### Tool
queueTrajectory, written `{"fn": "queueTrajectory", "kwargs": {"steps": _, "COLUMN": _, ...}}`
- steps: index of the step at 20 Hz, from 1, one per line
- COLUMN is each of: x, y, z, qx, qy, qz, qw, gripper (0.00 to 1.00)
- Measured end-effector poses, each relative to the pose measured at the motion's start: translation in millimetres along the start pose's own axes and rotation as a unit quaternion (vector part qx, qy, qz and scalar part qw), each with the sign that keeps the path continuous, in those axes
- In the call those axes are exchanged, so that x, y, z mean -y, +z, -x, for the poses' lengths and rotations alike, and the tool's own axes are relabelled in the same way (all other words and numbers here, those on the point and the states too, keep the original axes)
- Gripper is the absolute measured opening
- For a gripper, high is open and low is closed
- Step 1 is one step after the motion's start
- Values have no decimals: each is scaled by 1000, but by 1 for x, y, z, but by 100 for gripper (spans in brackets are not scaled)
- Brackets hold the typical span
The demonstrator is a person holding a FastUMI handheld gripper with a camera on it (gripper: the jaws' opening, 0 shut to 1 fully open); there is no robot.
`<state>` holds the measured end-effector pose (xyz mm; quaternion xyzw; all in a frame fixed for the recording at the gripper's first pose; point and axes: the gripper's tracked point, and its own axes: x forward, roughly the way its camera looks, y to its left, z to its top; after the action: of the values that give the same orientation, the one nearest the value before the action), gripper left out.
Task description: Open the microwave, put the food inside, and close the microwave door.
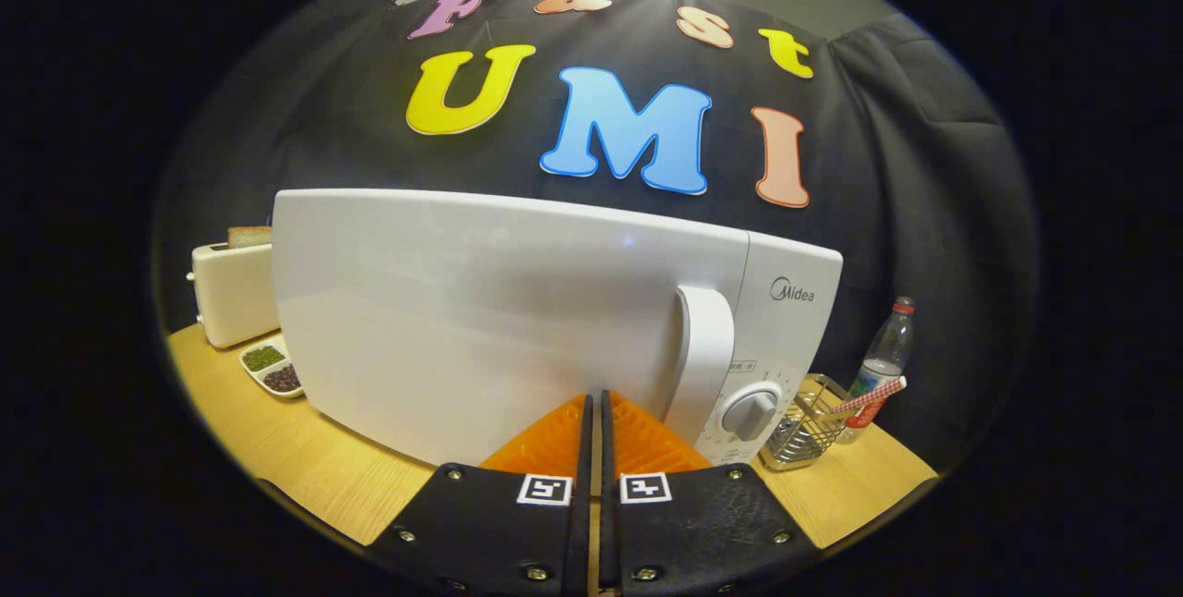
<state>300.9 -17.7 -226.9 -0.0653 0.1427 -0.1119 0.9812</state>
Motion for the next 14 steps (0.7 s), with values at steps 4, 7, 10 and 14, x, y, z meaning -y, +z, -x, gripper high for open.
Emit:
{"fn": "queueTrajectory", "kwargs": {"steps": 4, "x": 0, "y": 19, "z": 44, "qx": 10, "qy": 30, "qz": -29, "qw": 999, "gripper": 2}}
{"fn": "queueTrajectory", "kwargs": {"steps": 7, "x": 5, "y": 29, "z": 90, "qx": 14, "qy": 62, "qz": -58, "qw": 996, "gripper": 2}}
{"fn": "queueTrajectory", "kwargs": {"steps": 10, "x": 17, "y": 46, "z": 149, "qx": 33, "qy": 80, "qz": -69, "qw": 994, "gripper": 2}}
{"fn": "queueTrajectory", "kwargs": {"steps": 14, "x": 43, "y": 71, "z": 237, "qx": 77, "qy": 93, "qz": -52, "qw": 991, "gripper": 2}}
